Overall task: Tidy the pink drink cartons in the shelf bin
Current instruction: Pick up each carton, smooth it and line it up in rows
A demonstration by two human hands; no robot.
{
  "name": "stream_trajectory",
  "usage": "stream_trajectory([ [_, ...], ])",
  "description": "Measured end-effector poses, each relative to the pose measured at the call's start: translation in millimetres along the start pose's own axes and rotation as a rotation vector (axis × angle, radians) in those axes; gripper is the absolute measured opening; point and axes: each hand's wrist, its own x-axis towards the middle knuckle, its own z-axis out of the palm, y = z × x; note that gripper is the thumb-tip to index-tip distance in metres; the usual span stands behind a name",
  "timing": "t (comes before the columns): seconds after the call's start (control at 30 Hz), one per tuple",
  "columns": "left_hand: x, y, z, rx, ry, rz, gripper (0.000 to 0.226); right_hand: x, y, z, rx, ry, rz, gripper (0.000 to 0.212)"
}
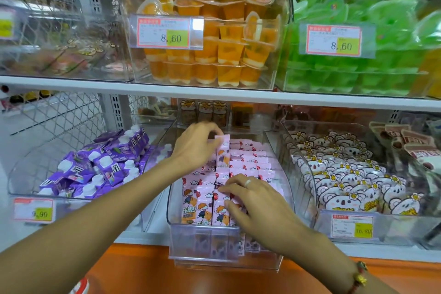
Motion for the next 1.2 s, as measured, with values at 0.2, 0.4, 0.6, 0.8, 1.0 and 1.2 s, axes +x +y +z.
stream_trajectory([
  [0.2, -32, 15, -12, -0.532, 0.293, -0.162, 0.006, 0, 2, 2, 0.010, 0.031, -0.027, 0.038],
  [0.4, -78, 20, -30, -0.698, 0.565, -0.084, 0.004, 0, -6, -11, 0.283, 0.317, 0.045, 0.025],
  [0.6, -96, 36, -29, -0.837, 0.393, -0.105, 0.004, 3, -28, -15, 0.663, 0.229, 0.139, 0.044],
  [0.8, -98, 32, -27, -0.829, 0.224, -0.132, 0.026, 12, -27, -15, 1.177, 0.225, 0.397, 0.019],
  [1.0, -107, 32, -14, -0.650, 0.044, -0.098, 0.044, 13, -23, -10, 1.368, 0.300, 0.474, 0.029],
  [1.2, -102, 29, -11, -0.677, 0.119, 0.014, 0.039, 14, -17, -17, 1.460, 0.257, 0.342, 0.037],
])
